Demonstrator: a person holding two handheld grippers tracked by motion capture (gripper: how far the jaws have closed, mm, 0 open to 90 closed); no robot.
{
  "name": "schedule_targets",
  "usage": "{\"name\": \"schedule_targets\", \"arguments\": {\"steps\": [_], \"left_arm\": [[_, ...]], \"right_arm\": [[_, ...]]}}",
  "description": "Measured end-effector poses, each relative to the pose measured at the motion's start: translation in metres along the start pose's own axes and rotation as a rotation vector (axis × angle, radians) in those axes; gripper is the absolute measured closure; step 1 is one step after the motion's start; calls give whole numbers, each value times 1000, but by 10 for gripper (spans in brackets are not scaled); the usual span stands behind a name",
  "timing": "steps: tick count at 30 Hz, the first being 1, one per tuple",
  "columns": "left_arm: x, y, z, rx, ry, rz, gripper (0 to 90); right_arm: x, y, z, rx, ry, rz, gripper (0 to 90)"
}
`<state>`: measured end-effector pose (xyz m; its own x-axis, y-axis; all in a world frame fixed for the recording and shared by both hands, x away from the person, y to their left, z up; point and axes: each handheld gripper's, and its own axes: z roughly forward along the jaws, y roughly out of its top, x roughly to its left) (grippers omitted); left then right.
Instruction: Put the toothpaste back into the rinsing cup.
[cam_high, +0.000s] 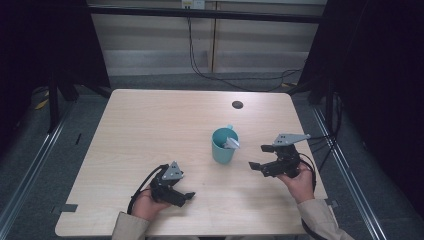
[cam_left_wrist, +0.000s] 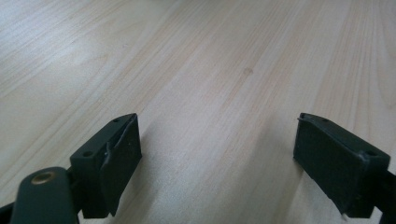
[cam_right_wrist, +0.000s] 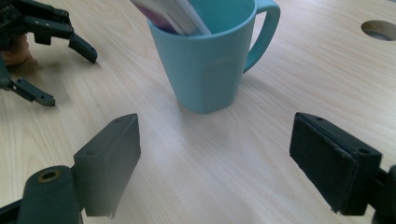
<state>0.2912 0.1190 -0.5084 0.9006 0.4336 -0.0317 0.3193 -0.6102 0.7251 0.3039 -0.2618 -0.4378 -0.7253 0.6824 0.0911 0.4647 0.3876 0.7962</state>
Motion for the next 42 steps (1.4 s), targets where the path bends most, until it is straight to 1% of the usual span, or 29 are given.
{"name": "schedule_targets", "arguments": {"steps": [4, 8, 24, 31, 32, 42], "left_arm": [[0, 0, 0, 0, 0, 0, 146], [0, 0, 0, 0, 0, 1, 146], [0, 0, 0, 0, 1, 1, 146], [0, 0, 0, 1, 0, 1, 146], [0, 0, 0, -2, 1, -1, 146], [0, 0, 0, 0, 2, 1, 146]], "right_arm": [[1, -4, -1, 6, -1, -8, 157], [1, -10, 0, 12, 1, -6, 157], [-1, -38, 0, 26, -7, 18, 158], [-2, -52, 1, 42, -12, 30, 159], [-2, -53, 1, 41, -6, 31, 159], [-1, -68, 1, 69, -18, 33, 164]]}}
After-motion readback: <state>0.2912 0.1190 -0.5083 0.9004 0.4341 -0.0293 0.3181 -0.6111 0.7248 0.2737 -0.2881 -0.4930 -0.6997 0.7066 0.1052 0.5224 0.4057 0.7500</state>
